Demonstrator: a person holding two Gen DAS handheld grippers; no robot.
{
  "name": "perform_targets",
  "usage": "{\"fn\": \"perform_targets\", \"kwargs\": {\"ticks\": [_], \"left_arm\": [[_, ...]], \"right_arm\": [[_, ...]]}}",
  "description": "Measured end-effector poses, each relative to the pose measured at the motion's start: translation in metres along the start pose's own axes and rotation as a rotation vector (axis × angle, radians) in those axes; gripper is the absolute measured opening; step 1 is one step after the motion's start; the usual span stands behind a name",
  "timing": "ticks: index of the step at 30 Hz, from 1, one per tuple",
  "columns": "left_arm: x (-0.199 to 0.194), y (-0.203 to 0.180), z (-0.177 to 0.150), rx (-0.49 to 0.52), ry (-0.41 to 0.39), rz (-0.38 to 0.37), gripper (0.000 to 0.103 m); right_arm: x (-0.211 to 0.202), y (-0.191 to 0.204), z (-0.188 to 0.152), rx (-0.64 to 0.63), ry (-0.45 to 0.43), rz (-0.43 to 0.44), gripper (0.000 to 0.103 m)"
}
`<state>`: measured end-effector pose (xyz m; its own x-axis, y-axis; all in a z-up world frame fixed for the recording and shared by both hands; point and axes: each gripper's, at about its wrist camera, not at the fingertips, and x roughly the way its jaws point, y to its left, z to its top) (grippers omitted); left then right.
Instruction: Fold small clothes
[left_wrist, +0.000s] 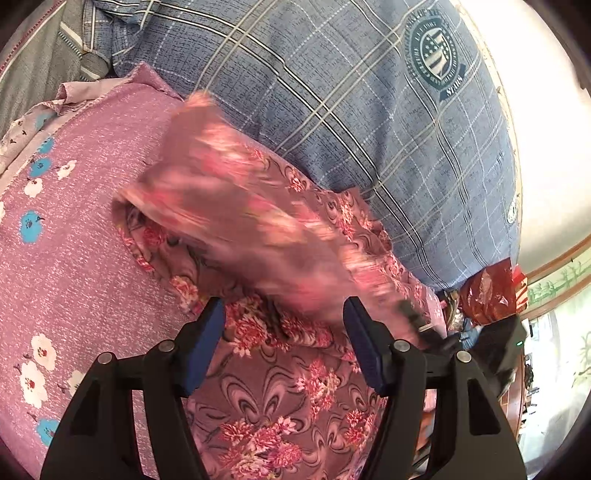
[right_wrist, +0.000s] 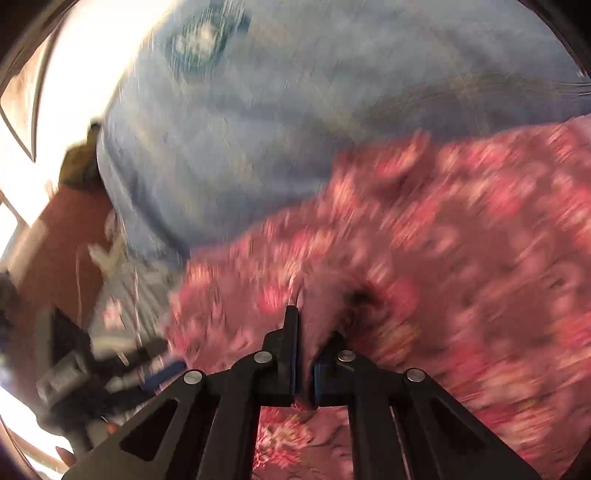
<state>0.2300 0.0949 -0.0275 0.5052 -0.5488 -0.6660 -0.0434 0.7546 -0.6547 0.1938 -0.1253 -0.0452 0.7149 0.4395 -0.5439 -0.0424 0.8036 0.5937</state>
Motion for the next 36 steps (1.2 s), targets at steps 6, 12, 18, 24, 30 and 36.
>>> {"fn": "perform_targets", "kwargs": {"ticks": [6,12,18,24,30,36], "left_arm": [[0.008,-0.003,-0.002,0.006,0.022,0.003,0.071],[0.021,0.001,-0.001,-0.022,0.02,0.035,0.064],[0.01,0.002,0.001,-0.021,-0.031,0.118,0.003],[0.02,0.01,-0.015,-0.066,0.078,0.147,0.003],[0.02,0.004,-0.014,-0.088,0.064,0.066,0.031],[0.028,0.013,-0.004,-0.14,0.007,0.041,0.017]], "right_arm": [[-0.081,-0.081,0.045,0.14,-0.21,-0.136,0.005],[-0.095,-0.133,0.046,0.208,-0.176,-0.219,0.002],[-0.12,-0.117,0.06,0.178,-0.295,-0.098,0.002],[-0.099,-0.148,0.052,0.199,-0.101,-0.302,0.003],[-0.134,-0.116,0.051,0.141,-0.253,-0.377,0.009],[-0.049,-0.007,0.095,-0.19,-0.007,-0.133,0.043]]}}
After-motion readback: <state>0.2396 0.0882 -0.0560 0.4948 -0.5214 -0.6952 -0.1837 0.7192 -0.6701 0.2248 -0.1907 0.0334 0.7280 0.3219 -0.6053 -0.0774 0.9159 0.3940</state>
